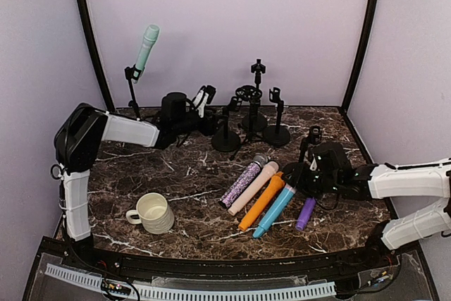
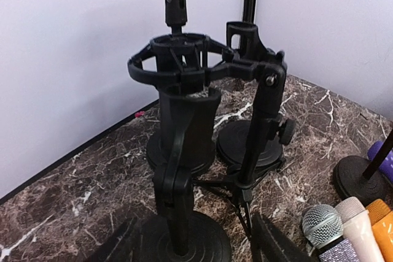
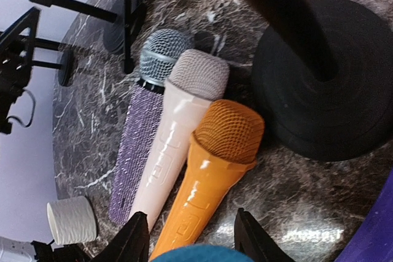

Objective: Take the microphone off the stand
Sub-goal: Place the microphone at the center of the board, then pick up the microphone stand with the microphone from the corner of the board.

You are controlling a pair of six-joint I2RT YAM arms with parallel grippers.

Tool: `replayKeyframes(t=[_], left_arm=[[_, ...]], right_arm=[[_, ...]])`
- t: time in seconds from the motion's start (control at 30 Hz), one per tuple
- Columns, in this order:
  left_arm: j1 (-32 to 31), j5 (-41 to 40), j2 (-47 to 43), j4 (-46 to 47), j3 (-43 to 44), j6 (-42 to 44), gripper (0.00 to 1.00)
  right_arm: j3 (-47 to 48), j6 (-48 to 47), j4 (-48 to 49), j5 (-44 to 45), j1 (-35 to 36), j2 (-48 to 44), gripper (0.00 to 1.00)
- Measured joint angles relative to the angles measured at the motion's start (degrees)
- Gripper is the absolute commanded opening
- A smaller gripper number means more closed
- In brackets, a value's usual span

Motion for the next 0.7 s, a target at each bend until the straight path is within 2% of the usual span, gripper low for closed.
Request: replayKeyframes(t=[0.33, 0.43, 0.7], left_arm=[[-0.11, -7.26, -20.02, 2.16, -12.33, -0.68, 0.67], [0.24, -9.11, -24.50, 1.44, -15.26, -1.70, 0.67], [4.50, -10.19, -37.46, -9.64, -19.87, -6.08, 0.72]], right_arm=[[0.04, -1.36, -3.58, 6.10, -0.28, 2.36, 0.67], [0.63, -1.66, -4.26, 6.97, -0.33, 2.36, 0.69], [2.69, -3.80, -6.84, 9.60, -0.33, 1.18, 0.74]])
